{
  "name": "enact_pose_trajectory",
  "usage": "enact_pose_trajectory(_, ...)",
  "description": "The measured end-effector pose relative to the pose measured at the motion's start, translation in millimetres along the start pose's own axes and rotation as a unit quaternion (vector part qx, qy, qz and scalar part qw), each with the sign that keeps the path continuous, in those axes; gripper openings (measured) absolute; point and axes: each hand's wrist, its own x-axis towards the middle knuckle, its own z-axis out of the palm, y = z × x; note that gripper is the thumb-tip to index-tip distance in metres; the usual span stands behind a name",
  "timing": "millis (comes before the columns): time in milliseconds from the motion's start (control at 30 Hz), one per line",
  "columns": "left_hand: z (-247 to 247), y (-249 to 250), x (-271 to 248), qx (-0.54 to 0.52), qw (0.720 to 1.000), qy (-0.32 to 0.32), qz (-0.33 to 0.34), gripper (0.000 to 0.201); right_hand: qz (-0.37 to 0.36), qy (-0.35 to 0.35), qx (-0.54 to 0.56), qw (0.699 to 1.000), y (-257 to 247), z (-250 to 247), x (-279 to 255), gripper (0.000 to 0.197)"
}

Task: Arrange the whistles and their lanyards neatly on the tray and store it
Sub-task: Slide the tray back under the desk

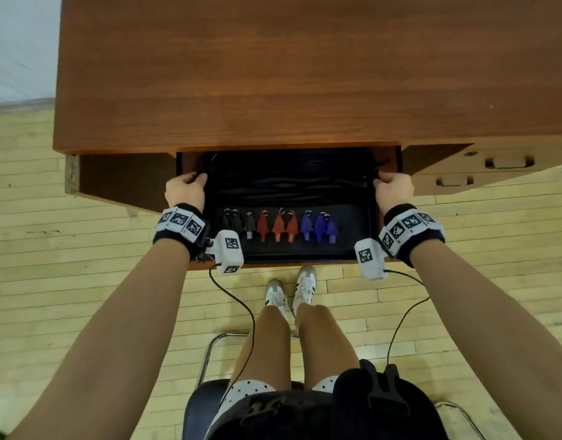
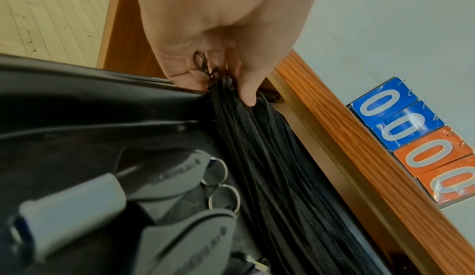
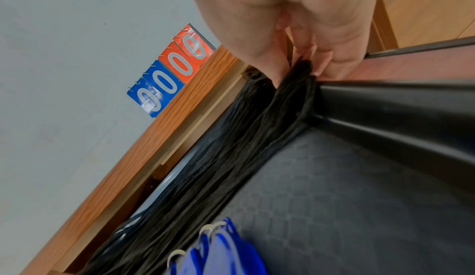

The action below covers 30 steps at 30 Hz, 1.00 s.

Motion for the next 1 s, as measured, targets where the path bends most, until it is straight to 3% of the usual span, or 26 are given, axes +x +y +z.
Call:
enact_pose_trajectory(667, 28, -11, 26, -0.037, 0.999, 0.028, 0.023, 0.030, -0.031, 0.008, 0.013, 0.999, 8, 21, 38, 0.033)
enact_pose_trajectory(833, 25, -11, 19, -0.025, 0.999, 0.022, 0.041, 0.045, -0.043, -0.003, 0.008, 0.999, 7, 21, 37, 0.029)
enact_pose_trajectory(1000, 11, -3, -14, 0.086, 0.994, 0.019, 0.058, 0.063, -0.081, 0.009, -0.048, 0.996, 4, 18, 4, 0.040)
